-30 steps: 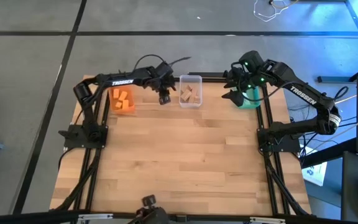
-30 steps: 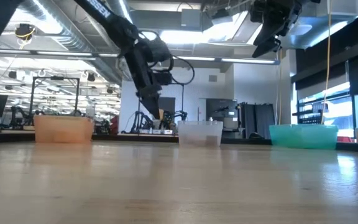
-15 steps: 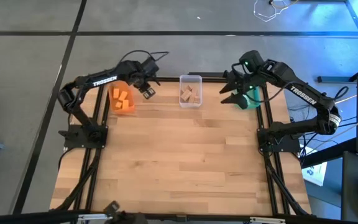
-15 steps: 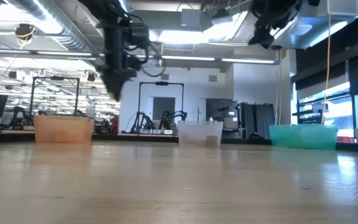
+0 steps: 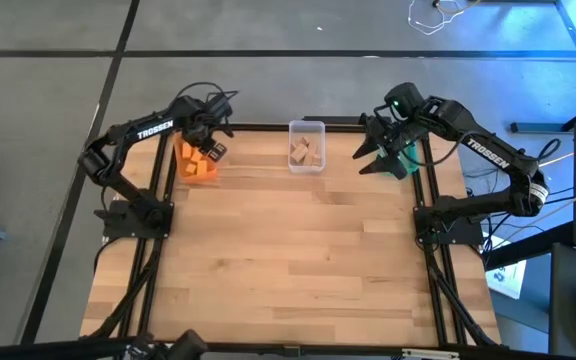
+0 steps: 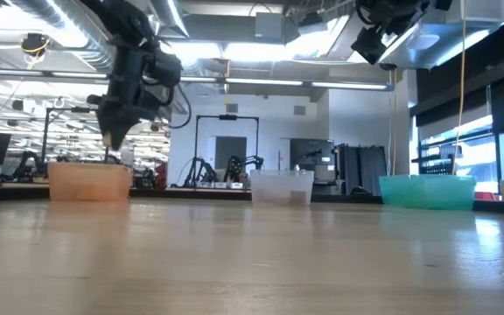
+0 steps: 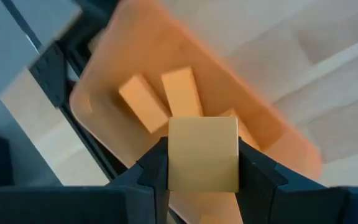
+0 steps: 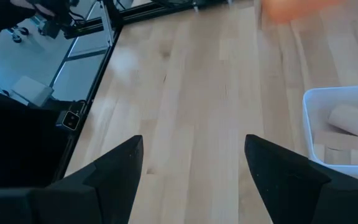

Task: Sort & place blocks by color
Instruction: Put the orange block into the orange bin, then return to Home Position

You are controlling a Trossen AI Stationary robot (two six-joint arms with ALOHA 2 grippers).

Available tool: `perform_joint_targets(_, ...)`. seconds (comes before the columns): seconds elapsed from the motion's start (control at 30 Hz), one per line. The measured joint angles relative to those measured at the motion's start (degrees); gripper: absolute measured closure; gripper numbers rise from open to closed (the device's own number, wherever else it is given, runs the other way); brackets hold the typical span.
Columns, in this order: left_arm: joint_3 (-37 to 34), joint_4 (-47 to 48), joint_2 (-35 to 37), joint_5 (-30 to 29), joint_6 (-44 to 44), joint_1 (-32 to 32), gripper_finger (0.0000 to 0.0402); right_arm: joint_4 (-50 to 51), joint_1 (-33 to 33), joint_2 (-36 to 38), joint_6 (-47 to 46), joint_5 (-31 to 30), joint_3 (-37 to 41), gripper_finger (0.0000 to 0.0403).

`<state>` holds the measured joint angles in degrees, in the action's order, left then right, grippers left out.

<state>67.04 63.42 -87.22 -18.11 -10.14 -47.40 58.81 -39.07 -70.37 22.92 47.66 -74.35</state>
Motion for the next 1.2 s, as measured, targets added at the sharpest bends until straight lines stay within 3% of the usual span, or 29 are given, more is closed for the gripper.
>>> perform_joint_targets(0.1, -1.82, -0.34, 0.00, 0.68, -0.03, -1.43, 0.0278, -0.01, 0.00, 0.00, 0.02, 0.00, 0.00, 0.0121)
perform_joint_targets(0.3, -3.25, -2.32, 0.00, -0.65, 0.17, -1.61, 0.0227, -0.06, 0.00, 0.00, 0.07, 0.00, 0.00, 0.0121)
perform_joint_targets(0.47, -3.25, -2.84, 0.00, -1.83, 1.63, -1.68, 0.0218, -0.97, 0.00, 0.00, 0.04, -0.02, 0.00, 0.0121)
perform_joint_targets(0.93, -3.25, -3.57, 0.26, -3.48, 7.38, 3.73, 0.0240, -6.32, -0.02, 0.00, -0.13, 0.01, 0.00, 0.0121)
perform_joint_targets(1.2, -3.27, -3.64, 8.86, 0.35, 9.24, 7.80, 0.0247, -6.67, -0.02, 0.21, -0.02, -0.21, 0.01, 0.0121)
